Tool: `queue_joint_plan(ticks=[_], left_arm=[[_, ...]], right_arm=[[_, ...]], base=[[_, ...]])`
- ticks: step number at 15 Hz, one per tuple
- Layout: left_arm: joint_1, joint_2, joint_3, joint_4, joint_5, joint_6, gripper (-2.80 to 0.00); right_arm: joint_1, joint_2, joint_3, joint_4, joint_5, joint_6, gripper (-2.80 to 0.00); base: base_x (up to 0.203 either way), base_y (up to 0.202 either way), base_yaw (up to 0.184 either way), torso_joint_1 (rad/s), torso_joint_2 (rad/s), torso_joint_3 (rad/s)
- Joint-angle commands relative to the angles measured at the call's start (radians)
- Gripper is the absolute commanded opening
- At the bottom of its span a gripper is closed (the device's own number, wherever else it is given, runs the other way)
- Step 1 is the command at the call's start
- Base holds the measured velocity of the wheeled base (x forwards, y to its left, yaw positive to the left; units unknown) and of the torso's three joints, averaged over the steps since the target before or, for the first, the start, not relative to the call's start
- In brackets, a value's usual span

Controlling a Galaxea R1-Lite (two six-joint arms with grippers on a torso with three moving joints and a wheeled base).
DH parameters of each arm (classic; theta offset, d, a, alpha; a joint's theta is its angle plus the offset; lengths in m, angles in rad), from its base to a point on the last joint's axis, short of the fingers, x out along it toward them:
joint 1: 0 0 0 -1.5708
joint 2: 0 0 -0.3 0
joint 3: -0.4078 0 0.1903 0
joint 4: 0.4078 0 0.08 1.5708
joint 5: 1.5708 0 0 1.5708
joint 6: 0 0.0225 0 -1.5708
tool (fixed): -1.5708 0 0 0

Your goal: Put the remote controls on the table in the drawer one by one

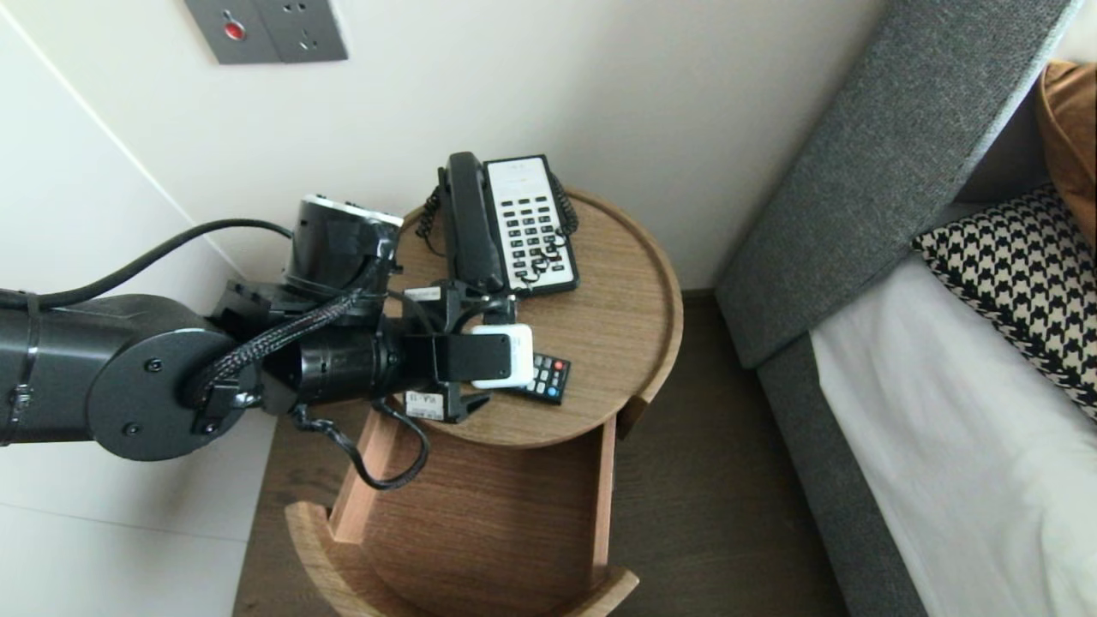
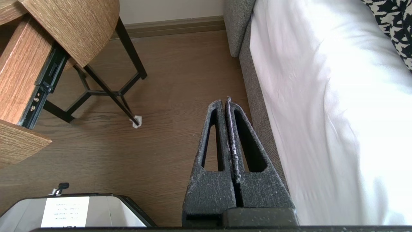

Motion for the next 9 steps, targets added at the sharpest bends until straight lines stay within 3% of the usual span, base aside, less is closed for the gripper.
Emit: queue_joint_plan(ticks=[1,5,9], left_arm=[[0.0,0.035,-0.029,-0.012,-0.003,0.027,0.0],[-0.001,0.074,-0.043,0.017,-0.004,0.001,0.0],[-0.02,0.091,-0.238,0.333,-0.064,-0.211,0.0]], right_arm=[[0.0,-0.01,0.005,0.001,0.0,0.0,-2.8],[0.0,-0.01,0.005,0.0,0.0,0.0,-2.8],[0.0,-0.01,0.005,0.001,0.0,0.0,-2.8]], base=[[0.0,0.0,0.0,0.0,0.0,0.0],[0.0,0.0,0.0,0.0,0.0,0.0],[0.0,0.0,0.0,0.0,0.0,0.0]])
